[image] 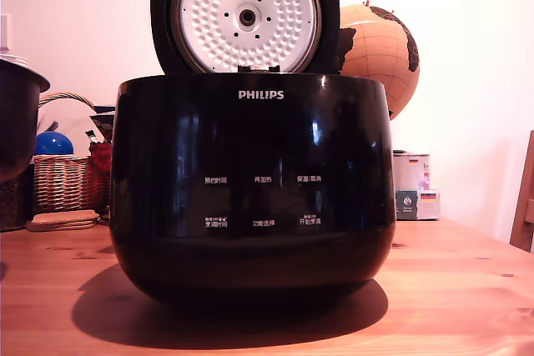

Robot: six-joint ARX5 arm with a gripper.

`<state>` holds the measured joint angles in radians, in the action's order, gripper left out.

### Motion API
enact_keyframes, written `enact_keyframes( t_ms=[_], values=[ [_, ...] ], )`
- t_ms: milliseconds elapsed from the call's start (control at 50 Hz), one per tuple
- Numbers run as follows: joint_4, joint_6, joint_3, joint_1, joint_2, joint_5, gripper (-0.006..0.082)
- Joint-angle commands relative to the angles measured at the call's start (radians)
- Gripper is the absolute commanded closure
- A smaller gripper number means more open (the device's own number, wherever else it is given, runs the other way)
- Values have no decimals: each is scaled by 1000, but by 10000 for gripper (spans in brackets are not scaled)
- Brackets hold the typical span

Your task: Place the pot you are holding inside the rice cooker

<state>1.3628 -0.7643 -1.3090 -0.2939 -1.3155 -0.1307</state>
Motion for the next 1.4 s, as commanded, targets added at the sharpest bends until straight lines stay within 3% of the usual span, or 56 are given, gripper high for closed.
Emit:
enact_keyframes(
  t_ms=[0,580,1220,1380],
  values=[
    [-12,5,-27,-2,28,-9,788],
    [-26,6,-72,-77,102,-3,788],
    [-61,39,-221,-333,111,29,788],
    [-117,43,-236,-399,111,82,788]
  ],
)
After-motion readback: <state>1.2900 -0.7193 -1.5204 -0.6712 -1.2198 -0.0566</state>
